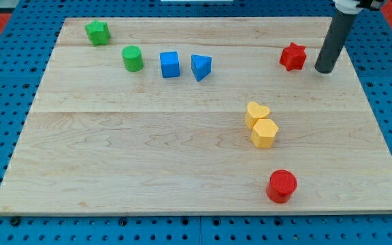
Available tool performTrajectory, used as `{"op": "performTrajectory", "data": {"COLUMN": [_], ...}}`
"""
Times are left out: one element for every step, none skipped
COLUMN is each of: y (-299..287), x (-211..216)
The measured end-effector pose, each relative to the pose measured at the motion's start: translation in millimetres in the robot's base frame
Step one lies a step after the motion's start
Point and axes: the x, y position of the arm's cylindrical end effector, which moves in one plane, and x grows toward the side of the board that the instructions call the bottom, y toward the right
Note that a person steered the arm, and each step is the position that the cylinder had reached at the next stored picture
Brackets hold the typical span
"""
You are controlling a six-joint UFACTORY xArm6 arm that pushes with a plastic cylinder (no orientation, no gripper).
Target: Push the red star up a bit
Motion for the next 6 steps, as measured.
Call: {"op": "performTrajectory", "data": {"y": [-11,-36,-57,-66,-49,-34], "x": [-1,-1,-20,-28,-6,-39]}}
